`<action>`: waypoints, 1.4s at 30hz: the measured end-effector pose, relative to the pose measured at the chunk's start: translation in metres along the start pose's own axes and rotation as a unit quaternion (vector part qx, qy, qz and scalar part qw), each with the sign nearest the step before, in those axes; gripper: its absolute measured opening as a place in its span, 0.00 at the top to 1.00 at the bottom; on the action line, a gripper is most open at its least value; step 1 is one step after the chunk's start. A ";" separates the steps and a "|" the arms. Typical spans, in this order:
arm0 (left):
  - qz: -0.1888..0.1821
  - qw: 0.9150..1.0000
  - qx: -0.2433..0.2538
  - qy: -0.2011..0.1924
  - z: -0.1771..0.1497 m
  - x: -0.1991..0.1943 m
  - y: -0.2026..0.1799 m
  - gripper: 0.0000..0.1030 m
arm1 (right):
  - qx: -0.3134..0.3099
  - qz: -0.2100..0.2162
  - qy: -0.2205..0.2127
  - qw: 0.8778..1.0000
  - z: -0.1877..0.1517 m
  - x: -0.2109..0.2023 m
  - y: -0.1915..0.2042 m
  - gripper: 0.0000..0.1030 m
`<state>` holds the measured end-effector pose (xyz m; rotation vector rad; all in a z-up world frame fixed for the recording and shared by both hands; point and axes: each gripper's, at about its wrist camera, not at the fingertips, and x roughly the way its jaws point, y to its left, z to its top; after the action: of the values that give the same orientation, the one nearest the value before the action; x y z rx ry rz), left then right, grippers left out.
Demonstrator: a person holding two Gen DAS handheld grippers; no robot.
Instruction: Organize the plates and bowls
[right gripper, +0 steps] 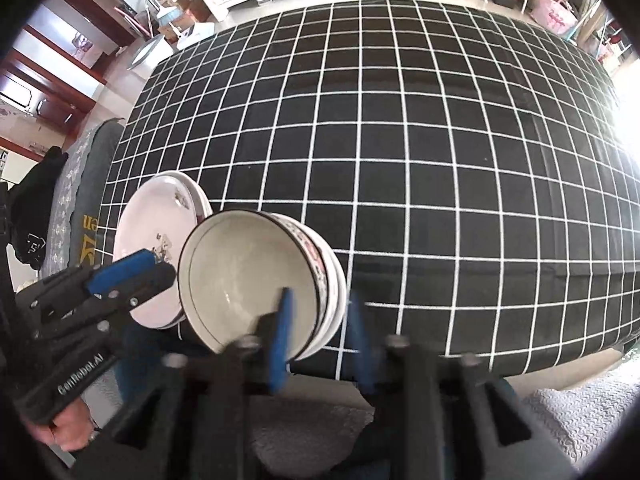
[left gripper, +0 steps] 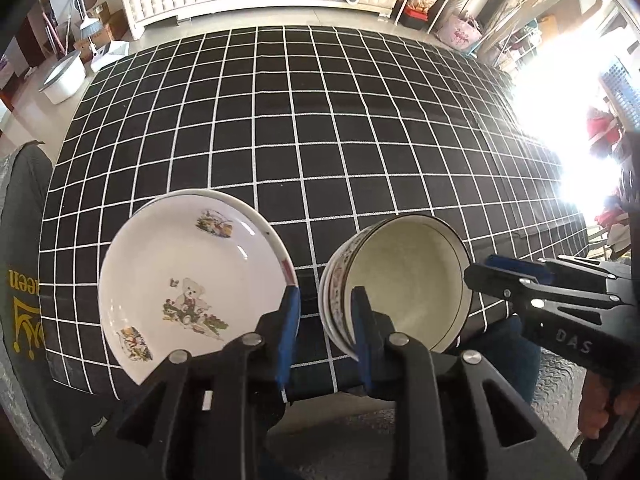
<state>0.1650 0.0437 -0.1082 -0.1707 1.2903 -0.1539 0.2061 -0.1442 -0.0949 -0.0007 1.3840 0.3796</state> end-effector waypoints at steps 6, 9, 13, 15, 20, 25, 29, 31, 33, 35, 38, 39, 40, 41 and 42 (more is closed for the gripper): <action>-0.022 1.000 -0.001 -0.007 -0.007 -0.007 0.009 0.65 | -0.013 -0.001 -0.013 1.000 -0.010 -0.009 -0.001 0.38; -0.056 0.998 0.001 -0.003 -0.013 -0.005 0.011 0.63 | -0.007 0.008 -0.010 1.000 -0.014 -0.007 -0.002 0.38; -0.098 0.995 -0.007 0.016 -0.020 0.009 0.017 0.57 | 0.010 0.022 -0.001 1.000 -0.016 0.002 -0.003 0.35; -0.102 0.994 -0.013 0.025 -0.020 0.018 0.021 0.57 | 0.018 0.023 0.000 1.000 -0.016 0.006 -0.005 0.35; -0.132 0.990 -0.021 0.047 -0.020 0.037 0.025 0.57 | 0.039 0.025 0.008 0.999 -0.012 0.017 -0.010 0.34; -0.140 0.988 -0.012 0.062 -0.019 0.053 0.024 0.57 | 0.036 0.022 0.008 0.999 -0.009 0.021 -0.012 0.30; -0.127 0.990 0.012 0.056 -0.017 0.059 0.021 0.57 | 0.039 0.030 0.018 0.999 -0.008 0.026 -0.016 0.28; -0.130 0.990 0.024 0.058 -0.013 0.062 0.016 0.57 | 0.041 0.031 0.022 0.998 -0.008 0.030 -0.018 0.28; -0.137 0.988 0.025 0.070 -0.010 0.069 0.014 0.57 | 0.046 0.031 0.025 0.998 -0.008 0.033 -0.020 0.28; -0.138 0.987 0.025 0.078 -0.009 0.076 0.013 0.57 | 0.053 0.035 0.031 0.997 -0.008 0.036 -0.023 0.28; -0.132 0.987 0.028 0.083 -0.010 0.085 0.011 0.57 | 0.056 0.035 0.035 0.997 -0.008 0.039 -0.025 0.28; -0.129 0.988 0.029 0.085 -0.010 0.088 0.010 0.57 | 0.058 0.036 0.037 0.997 -0.009 0.040 -0.026 0.28; -0.130 0.987 0.031 0.086 -0.010 0.089 0.009 0.57 | 0.059 0.038 0.039 0.997 -0.009 0.041 -0.027 0.28; -0.132 0.987 0.032 0.085 -0.010 0.091 0.008 0.57 | 0.059 0.039 0.042 0.997 -0.009 0.042 -0.027 0.28; -0.135 0.987 0.034 0.084 -0.010 0.092 0.008 0.57 | 0.058 0.040 0.043 0.997 -0.008 0.043 -0.027 0.28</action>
<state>0.1808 0.0318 -0.1993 -0.2778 1.4249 -0.4511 0.2112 -0.1605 -0.1438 0.1366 1.4929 0.3686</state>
